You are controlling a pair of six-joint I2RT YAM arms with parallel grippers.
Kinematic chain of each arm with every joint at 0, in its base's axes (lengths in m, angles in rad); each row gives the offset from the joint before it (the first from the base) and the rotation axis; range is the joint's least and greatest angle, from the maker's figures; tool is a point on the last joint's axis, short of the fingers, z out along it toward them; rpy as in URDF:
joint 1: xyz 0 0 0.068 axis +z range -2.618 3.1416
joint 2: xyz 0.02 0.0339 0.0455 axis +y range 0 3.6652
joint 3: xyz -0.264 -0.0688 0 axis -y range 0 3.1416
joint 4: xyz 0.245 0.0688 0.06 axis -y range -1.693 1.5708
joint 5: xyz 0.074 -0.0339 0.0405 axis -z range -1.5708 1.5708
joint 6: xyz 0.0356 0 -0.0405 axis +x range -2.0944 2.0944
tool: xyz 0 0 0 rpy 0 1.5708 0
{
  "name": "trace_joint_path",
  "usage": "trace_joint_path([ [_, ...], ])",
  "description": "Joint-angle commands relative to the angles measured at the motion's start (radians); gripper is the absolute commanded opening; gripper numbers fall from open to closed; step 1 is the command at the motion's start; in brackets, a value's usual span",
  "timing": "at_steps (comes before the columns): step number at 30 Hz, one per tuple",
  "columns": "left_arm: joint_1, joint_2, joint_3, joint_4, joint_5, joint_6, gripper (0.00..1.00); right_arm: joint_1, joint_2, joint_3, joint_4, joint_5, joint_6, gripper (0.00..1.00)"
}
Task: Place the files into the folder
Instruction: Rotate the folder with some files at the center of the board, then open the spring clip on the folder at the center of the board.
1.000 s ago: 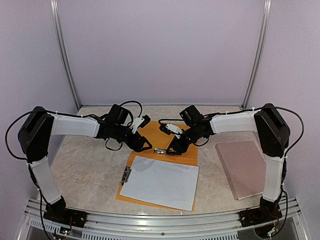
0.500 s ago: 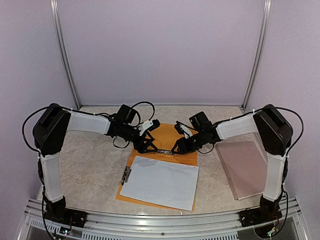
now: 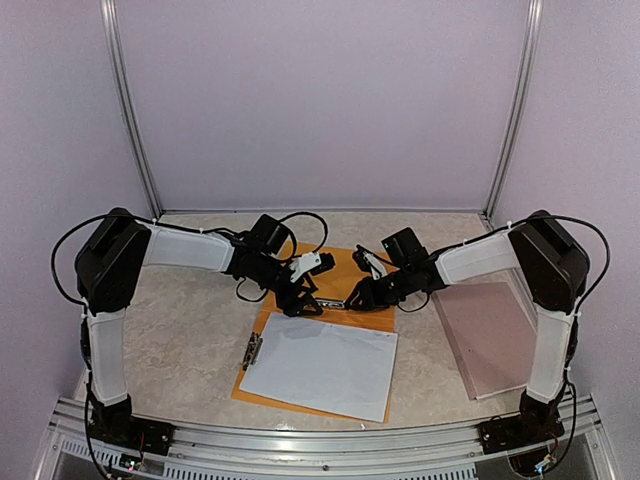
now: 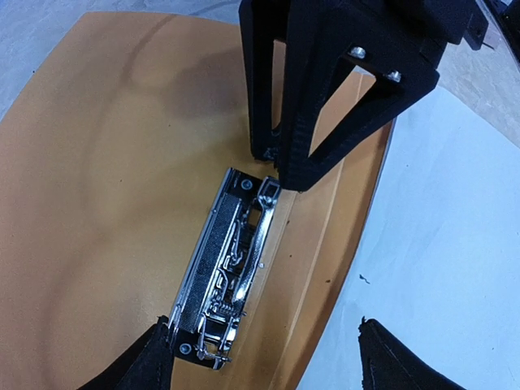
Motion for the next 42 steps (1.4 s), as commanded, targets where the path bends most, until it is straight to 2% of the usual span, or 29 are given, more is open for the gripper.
trace_joint_path([
  [1,-0.014,0.015,0.009,-0.024,-0.04,0.011,0.75,-0.004,-0.033,-0.024,0.007,0.001,0.007,0.29],
  [13,-0.034,0.025,0.008,-0.05,-0.101,0.023,0.75,-0.003,-0.001,-0.025,0.063,-0.02,0.031,0.24],
  [35,-0.033,0.034,0.001,-0.065,-0.154,0.068,0.76,0.008,0.077,0.052,0.046,-0.041,0.034,0.13],
  [38,-0.033,0.038,0.006,-0.069,-0.16,0.075,0.75,0.01,0.086,0.056,0.045,-0.042,0.034,0.1],
  [42,-0.033,0.043,0.008,-0.075,-0.165,0.081,0.75,0.01,0.085,0.053,0.038,-0.042,0.026,0.0],
])
